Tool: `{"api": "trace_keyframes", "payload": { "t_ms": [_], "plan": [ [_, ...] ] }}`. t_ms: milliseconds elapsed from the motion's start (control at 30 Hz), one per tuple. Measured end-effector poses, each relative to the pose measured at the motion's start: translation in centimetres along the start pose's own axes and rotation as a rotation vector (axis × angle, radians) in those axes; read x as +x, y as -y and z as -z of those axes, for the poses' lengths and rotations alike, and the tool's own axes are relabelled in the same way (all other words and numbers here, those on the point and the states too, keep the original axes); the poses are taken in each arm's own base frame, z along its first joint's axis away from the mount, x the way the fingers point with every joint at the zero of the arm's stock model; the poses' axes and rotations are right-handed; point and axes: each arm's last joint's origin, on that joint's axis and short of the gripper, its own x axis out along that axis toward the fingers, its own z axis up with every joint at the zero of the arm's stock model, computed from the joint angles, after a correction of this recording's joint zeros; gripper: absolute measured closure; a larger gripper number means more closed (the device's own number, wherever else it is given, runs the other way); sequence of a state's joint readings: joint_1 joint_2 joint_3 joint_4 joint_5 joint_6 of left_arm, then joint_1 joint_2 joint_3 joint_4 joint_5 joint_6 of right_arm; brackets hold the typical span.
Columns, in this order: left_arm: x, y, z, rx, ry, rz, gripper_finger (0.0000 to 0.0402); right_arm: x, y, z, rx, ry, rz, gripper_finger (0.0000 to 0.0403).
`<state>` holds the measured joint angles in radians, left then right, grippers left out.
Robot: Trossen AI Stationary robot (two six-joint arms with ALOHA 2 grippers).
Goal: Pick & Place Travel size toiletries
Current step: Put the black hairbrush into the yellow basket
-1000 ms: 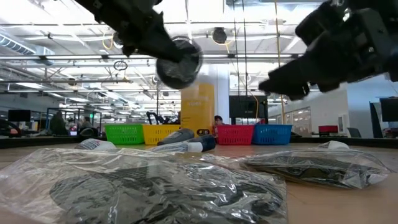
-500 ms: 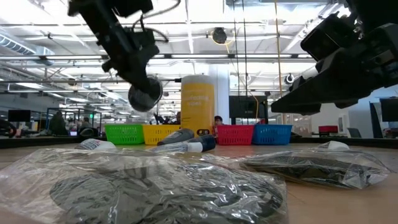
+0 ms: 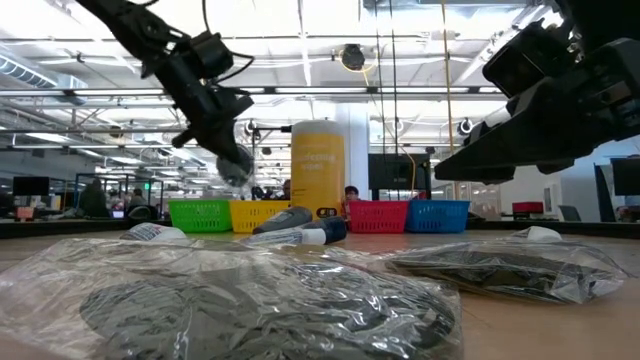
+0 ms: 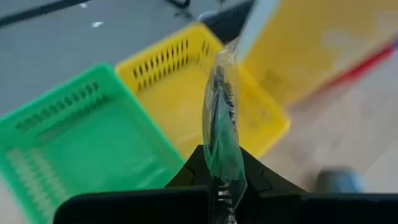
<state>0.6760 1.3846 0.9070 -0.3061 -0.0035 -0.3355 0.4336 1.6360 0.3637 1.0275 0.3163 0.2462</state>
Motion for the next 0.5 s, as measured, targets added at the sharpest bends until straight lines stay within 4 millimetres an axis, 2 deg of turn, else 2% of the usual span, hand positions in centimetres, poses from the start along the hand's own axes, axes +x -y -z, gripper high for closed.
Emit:
{"api": "trace_keyframes", "payload": {
  "t_ms": [200,367,500],
  "plan": [
    [1.0,-1.3,-1.8,-0.080,0.111,0.103,0.0360,0.1,0.4,-0.1,0.000,0.002,0.016,0.0200],
    [3.4,-1.4,-1.7,-0.129,0.088,0.191,0.0372,0.1,0.5,-0.1,0.003,0.003,0.021,0.0200],
    [5.7,-1.6,-0.9,-0.149,0.036,0.190,0.0381,0.1,0.5,-0.1,0.008,0.003,0.021,0.0200]
  ]
}}
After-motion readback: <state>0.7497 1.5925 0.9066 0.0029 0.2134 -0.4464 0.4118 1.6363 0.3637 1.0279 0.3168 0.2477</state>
